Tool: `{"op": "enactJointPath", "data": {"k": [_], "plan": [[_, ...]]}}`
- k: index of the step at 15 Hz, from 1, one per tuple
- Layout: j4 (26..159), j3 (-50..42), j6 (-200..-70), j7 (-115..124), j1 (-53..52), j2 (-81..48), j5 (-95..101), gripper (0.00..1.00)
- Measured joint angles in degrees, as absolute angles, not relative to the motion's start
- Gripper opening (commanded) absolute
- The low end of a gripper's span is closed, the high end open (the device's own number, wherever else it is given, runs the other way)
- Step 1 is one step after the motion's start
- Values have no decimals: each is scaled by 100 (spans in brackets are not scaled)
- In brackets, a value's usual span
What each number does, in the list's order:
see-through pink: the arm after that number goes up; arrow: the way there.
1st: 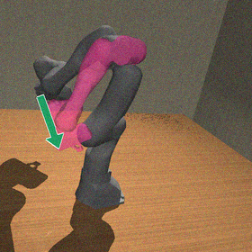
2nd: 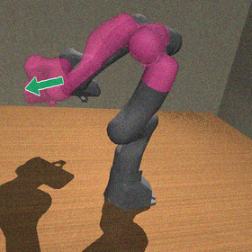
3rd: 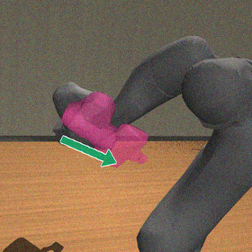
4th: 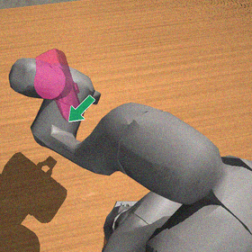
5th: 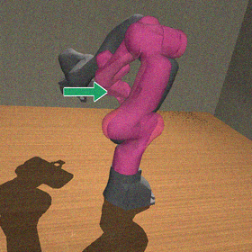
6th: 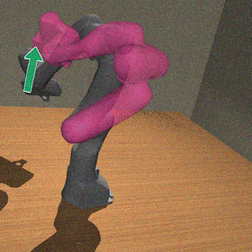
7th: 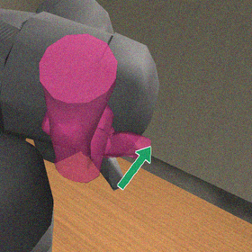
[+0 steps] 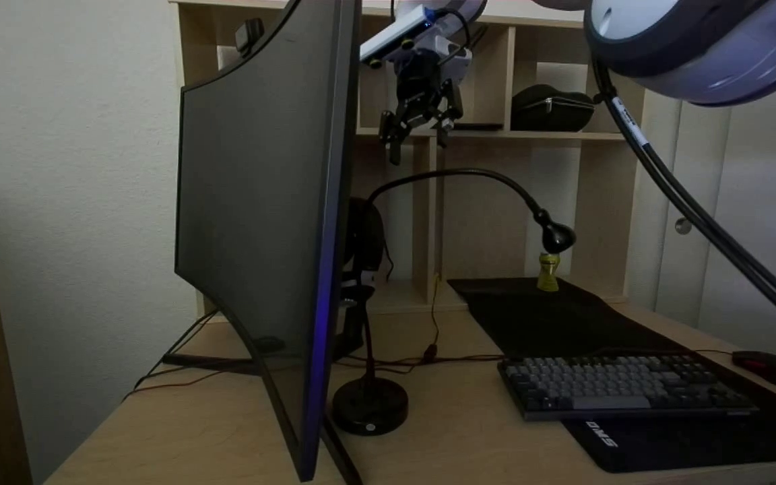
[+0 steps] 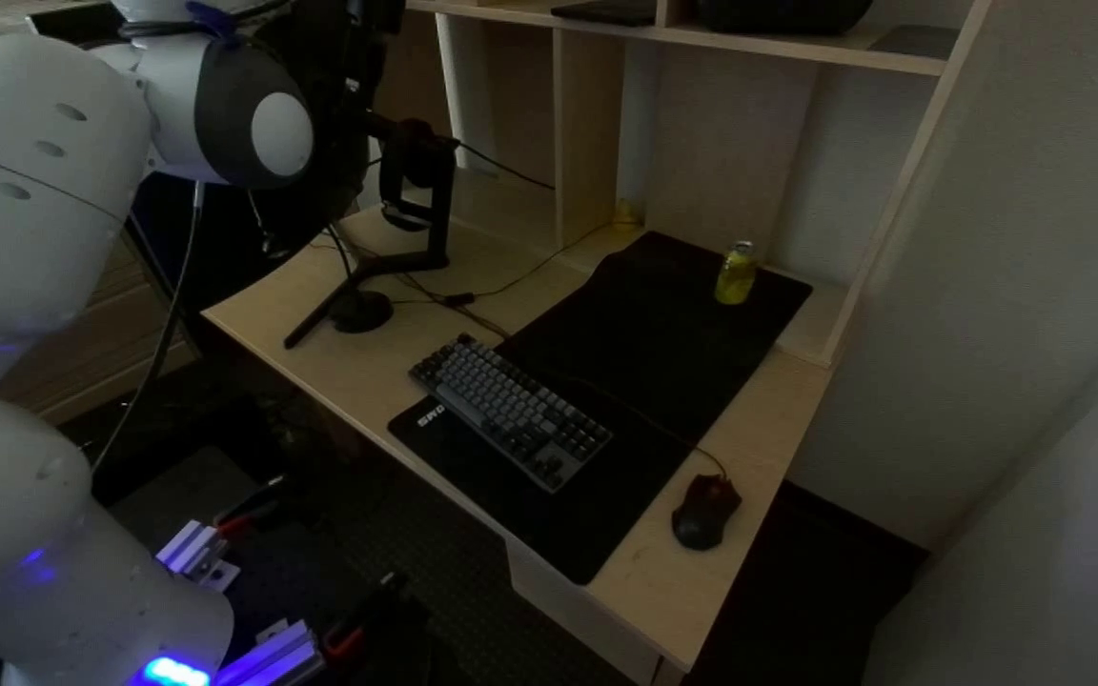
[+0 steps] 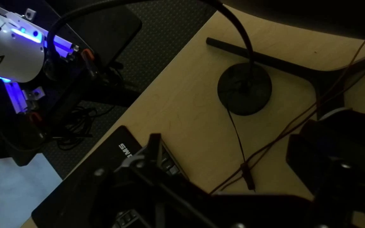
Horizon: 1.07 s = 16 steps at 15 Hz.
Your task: Hang the headphones behind the computer then move the lamp to the right
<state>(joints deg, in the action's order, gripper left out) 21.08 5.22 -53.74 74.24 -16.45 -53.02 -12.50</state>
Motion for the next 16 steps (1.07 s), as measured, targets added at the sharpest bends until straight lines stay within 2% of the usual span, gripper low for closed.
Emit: {"op": "enactJointPath", "data": {"k": [4, 10, 16], "plan": [[2111, 563, -5521, 6823, -1805, -5292, -1204, 100], [2142, 669, -6188, 5762, -2652, -5444, -1124, 100], [2132, 662, -6186, 5787, -2657, -5461, -1061, 100]]}}
